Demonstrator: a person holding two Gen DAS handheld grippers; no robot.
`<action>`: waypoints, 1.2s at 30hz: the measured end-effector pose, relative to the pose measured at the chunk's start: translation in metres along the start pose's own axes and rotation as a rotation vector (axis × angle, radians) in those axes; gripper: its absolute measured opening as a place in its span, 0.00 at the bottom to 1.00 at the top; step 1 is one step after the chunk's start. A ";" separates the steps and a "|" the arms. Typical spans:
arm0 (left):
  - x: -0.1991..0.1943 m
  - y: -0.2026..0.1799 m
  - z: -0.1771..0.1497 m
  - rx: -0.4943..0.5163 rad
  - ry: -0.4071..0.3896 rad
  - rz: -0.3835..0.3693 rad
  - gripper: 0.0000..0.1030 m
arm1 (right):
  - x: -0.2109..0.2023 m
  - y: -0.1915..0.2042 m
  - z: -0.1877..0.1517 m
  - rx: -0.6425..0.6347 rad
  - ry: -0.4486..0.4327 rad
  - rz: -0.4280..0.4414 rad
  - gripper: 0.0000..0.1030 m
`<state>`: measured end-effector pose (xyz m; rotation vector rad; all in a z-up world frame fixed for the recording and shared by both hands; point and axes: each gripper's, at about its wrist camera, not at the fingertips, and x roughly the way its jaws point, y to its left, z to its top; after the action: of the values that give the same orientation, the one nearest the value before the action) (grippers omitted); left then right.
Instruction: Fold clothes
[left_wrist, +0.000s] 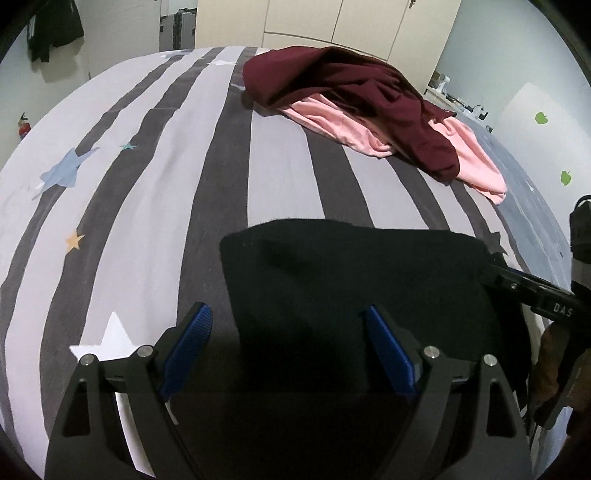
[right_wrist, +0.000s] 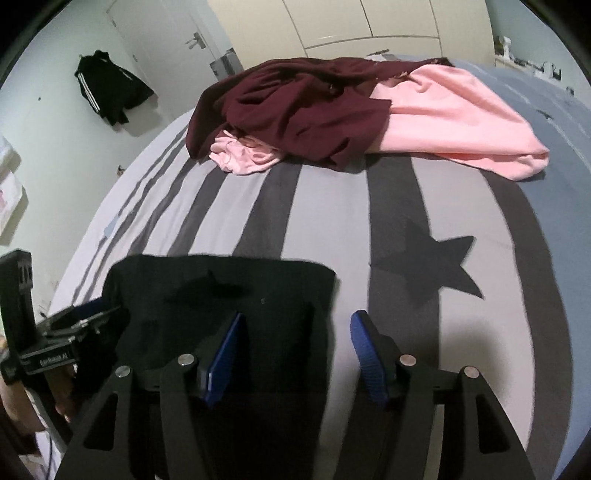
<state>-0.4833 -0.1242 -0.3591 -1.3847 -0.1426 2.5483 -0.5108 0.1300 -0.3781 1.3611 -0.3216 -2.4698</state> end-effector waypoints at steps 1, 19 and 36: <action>0.001 -0.001 0.001 0.001 0.001 -0.003 0.81 | 0.002 0.000 0.002 0.006 0.003 0.008 0.55; -0.045 -0.016 0.014 0.030 -0.058 -0.091 0.09 | -0.041 0.015 0.014 -0.001 -0.053 0.059 0.10; -0.226 -0.057 -0.124 -0.041 -0.087 -0.107 0.07 | -0.231 0.081 -0.121 -0.077 -0.080 0.079 0.06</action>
<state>-0.2521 -0.1301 -0.2317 -1.2448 -0.2781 2.5307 -0.2790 0.1331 -0.2344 1.1991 -0.2890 -2.4495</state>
